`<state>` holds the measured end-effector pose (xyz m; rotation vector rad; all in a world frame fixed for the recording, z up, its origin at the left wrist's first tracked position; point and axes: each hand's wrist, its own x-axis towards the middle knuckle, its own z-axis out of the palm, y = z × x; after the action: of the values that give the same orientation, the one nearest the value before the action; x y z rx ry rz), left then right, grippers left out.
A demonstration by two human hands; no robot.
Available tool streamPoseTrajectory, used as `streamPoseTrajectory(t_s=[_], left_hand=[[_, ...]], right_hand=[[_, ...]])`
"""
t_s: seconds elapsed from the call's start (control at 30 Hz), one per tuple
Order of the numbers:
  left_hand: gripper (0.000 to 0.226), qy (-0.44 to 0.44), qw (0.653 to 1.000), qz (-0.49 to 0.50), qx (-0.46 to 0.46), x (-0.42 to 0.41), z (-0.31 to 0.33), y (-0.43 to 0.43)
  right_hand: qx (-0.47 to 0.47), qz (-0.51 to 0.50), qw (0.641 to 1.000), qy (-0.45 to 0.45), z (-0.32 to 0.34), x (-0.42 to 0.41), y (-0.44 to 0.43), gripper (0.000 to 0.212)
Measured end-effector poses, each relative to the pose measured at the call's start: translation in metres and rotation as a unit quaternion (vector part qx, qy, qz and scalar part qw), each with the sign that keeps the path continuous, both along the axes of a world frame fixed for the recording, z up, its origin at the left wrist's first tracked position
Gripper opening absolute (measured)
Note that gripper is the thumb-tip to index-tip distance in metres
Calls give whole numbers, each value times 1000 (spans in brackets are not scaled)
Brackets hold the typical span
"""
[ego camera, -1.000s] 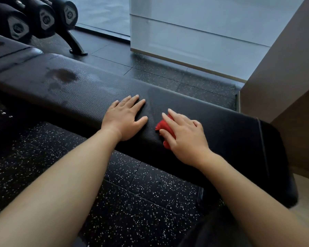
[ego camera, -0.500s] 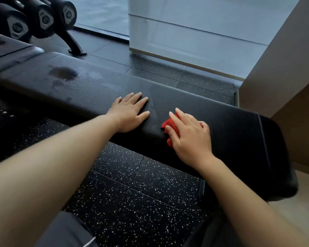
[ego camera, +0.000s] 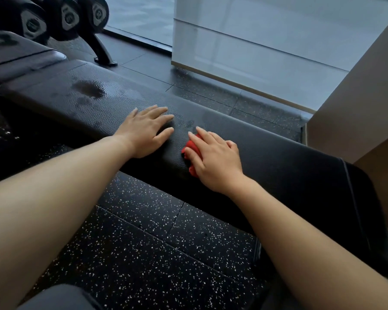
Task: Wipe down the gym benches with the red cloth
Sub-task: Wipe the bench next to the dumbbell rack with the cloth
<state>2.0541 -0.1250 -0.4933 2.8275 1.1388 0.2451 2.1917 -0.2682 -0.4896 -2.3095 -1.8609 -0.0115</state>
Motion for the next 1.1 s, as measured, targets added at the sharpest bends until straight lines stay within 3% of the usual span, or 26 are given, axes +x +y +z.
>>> streamPoseTrajectory(t_s=[0.23,0.63,1.1], left_hand=[[53,8,999,35,-25,0,-8,10],[55,11,999,23,-30,-3,-9,7],[55,21,999,23,-30,-4,-7,5]], right_hand=[[-9,-29,1000,4,3,10,75,52],[-10,-59,998,-3,1,-18,17,53],[-12,-138,990,23,3,33,82,51]])
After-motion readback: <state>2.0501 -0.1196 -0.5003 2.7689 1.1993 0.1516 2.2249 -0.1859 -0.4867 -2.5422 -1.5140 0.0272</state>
